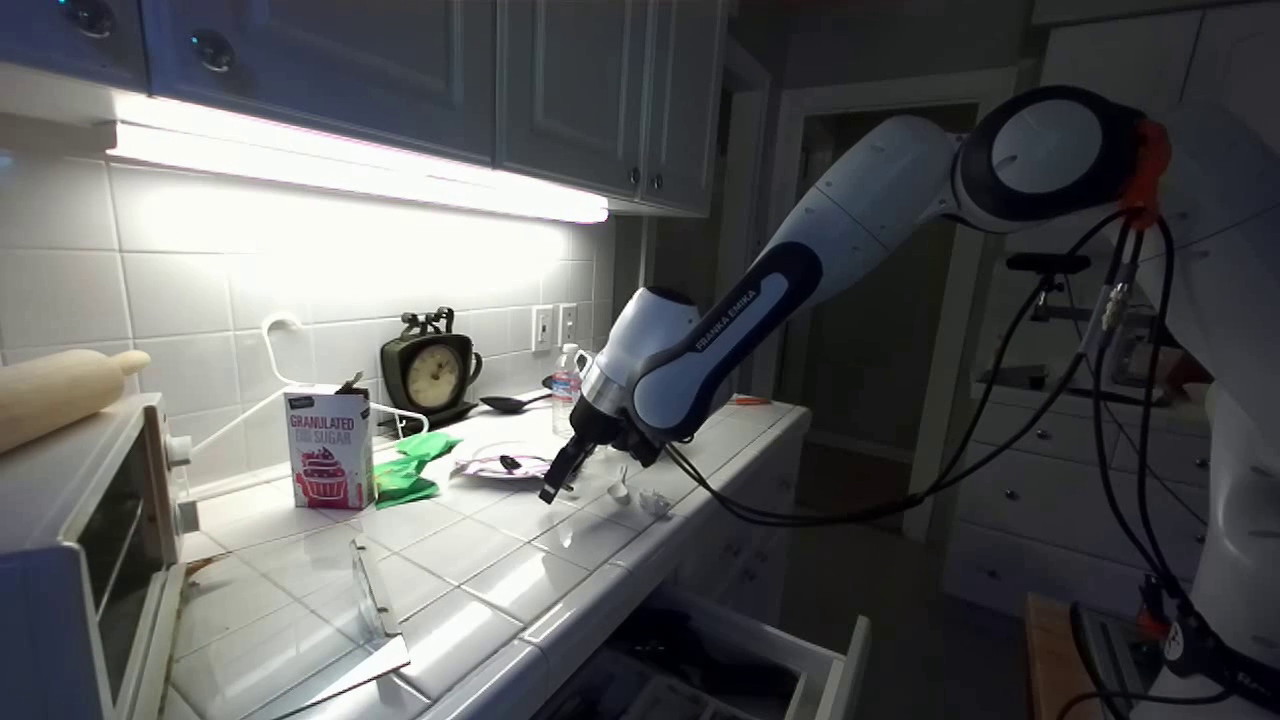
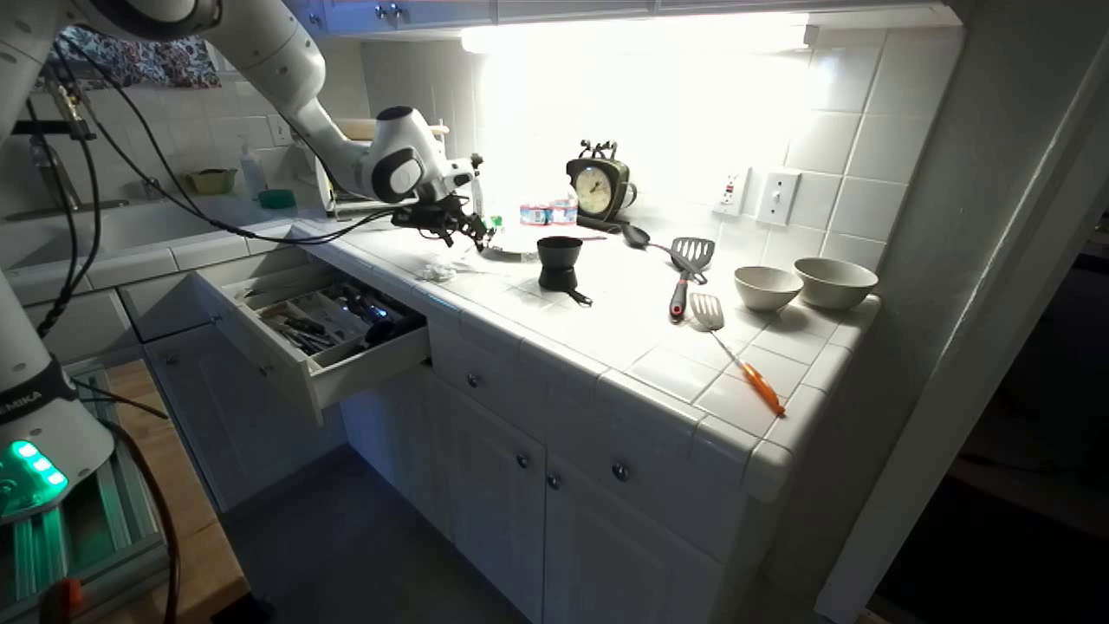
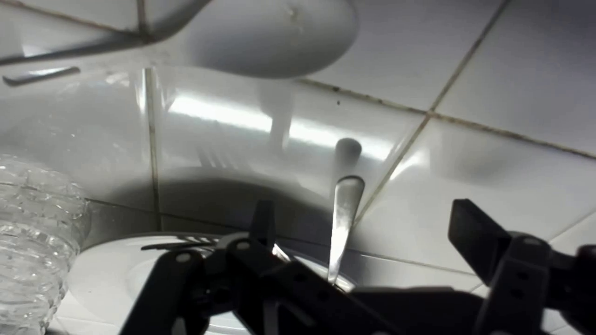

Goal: Put the spoon inside the drawer

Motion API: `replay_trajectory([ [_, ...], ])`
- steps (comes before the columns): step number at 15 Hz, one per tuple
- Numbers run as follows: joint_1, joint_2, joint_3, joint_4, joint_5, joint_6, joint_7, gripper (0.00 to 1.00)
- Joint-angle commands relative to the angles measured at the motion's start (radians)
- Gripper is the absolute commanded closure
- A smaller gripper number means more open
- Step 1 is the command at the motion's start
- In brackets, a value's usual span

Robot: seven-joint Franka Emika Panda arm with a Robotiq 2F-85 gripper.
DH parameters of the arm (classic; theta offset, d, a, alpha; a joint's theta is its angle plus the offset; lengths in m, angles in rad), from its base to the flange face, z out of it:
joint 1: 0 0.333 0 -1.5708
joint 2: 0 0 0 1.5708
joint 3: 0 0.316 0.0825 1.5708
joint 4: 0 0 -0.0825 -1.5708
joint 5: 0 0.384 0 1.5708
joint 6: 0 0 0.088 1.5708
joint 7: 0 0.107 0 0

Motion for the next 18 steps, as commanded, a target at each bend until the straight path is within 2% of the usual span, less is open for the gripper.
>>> replay_trajectory([
  [1,0.012,0.027,-0.014,0.03,-0.026,0.026,0.044,0.34],
  [10,0.009,0.033,-0.016,0.043,-0.025,0.025,0.048,0.98],
  [12,0.01,0.032,-0.017,0.045,-0.026,0.023,0.048,1.0],
  [15,0.01,0.029,-0.017,0.043,-0.026,0.023,0.047,0.97],
  [18,-0.006,0.008,0.008,0.024,-0.022,0.019,0.029,0.97],
])
